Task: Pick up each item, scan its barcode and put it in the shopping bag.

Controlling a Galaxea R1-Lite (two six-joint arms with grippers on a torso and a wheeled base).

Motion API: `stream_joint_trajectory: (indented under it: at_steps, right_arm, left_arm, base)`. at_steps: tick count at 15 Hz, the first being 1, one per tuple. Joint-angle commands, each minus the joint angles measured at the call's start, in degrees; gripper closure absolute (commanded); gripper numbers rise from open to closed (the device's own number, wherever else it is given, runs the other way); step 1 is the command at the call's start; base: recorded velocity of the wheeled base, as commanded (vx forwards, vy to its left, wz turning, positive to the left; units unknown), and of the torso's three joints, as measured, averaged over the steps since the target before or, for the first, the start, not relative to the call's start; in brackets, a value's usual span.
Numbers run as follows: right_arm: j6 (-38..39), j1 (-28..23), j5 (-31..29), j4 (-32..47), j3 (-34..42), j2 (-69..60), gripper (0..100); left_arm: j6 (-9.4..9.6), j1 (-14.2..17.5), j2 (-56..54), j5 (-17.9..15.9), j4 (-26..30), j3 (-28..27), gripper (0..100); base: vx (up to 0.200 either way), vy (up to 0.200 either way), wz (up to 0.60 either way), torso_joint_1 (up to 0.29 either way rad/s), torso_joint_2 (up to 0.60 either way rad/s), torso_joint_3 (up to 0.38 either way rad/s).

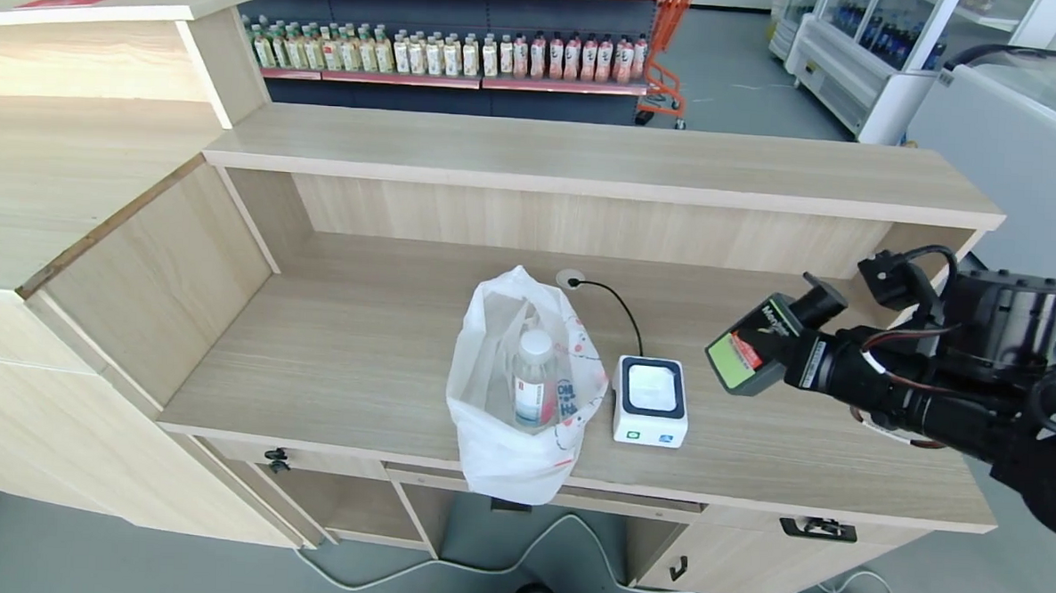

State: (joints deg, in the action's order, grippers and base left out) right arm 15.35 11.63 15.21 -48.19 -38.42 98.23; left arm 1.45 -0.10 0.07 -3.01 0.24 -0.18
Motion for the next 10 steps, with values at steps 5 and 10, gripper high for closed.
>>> stream_joint_trajectory:
  at_steps: [5,10]
  right_arm:
    - [-0.76,0.15,-0.27,-4.54,-0.25,9.70,100]
    - [-1.90,0.24,-0.01,-7.27,-0.86,12.86,100]
  left_arm:
    - [0.04,-0.08,0.01,0.02,0.02,0.01,100]
    - [0.04,-0.08,0.01,0.02,0.02,0.01,100]
  base:
    - [0.000,0.000,0.00,0.000,0.00,0.000]
    - [0.000,0.000,0.00,0.000,0.00,0.000]
